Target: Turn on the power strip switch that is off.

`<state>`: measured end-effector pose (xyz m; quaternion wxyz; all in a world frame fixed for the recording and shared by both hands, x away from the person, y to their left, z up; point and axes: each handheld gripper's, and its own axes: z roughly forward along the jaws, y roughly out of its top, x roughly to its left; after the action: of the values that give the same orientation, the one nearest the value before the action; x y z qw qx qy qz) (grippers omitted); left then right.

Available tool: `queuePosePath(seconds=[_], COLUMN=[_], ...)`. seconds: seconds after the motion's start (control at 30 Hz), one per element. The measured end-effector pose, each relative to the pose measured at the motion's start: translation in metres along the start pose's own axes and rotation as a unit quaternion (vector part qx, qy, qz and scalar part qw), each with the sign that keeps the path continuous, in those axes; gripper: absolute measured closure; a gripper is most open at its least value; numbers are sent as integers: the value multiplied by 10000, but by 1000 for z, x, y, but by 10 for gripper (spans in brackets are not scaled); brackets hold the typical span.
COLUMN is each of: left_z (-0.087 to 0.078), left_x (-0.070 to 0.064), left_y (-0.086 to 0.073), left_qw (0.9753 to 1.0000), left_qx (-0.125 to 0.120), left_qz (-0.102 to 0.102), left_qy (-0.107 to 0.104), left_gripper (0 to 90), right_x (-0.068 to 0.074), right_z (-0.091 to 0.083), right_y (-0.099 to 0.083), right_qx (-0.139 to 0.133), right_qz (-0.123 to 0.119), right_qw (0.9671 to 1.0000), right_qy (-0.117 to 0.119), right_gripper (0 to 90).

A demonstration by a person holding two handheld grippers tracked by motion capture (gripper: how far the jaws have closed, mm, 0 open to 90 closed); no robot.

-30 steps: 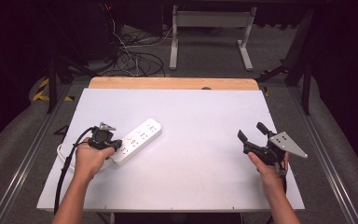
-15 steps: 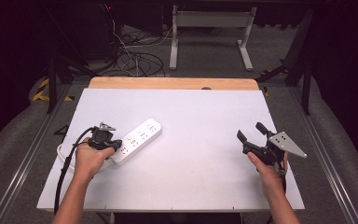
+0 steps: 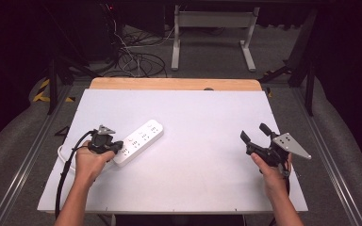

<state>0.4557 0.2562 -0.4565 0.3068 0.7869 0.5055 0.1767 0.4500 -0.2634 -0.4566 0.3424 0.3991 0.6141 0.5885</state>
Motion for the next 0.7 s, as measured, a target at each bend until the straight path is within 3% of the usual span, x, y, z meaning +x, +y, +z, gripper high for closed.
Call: queuePosePath(seconds=[0.17, 0.4, 0.47, 0.53, 0.6, 0.67, 0.7], left_z=[-1, 1, 2, 4, 4, 0, -9], left_x=[2, 0, 0, 1, 2, 4, 7], left_y=[-4, -5, -6, -10, -12, -15, -17], left_qw=[9998, 9996, 9991, 9975, 9970, 9937, 9861], left_qx=[-132, -279, -414, -702, -773, -1112, -1624], left_qz=[-84, 9, -4, -44, -40, -143, -358], left_qy=[-114, 23, 65, 45, 63, 4, -50], left_gripper=[899, 898, 898, 896, 889, 882, 881], right_x=[0, 0, 0, 0, 0, -1, -1], right_z=[0, 1, 0, 0, 0, 1, 1], right_y=[0, 0, 0, 0, 0, 0, 0], right_qx=[4, -3, -12, -14, -20, -38, -36], right_qz=[-10, 5, 2, 4, -2, 5, 14], right_qw=[10000, 10000, 10000, 10000, 10000, 10000, 10000], right_qy=[28, 23, 22, 31, 35, 45, 47], right_gripper=[188, 189, 190, 189, 189, 190, 190])
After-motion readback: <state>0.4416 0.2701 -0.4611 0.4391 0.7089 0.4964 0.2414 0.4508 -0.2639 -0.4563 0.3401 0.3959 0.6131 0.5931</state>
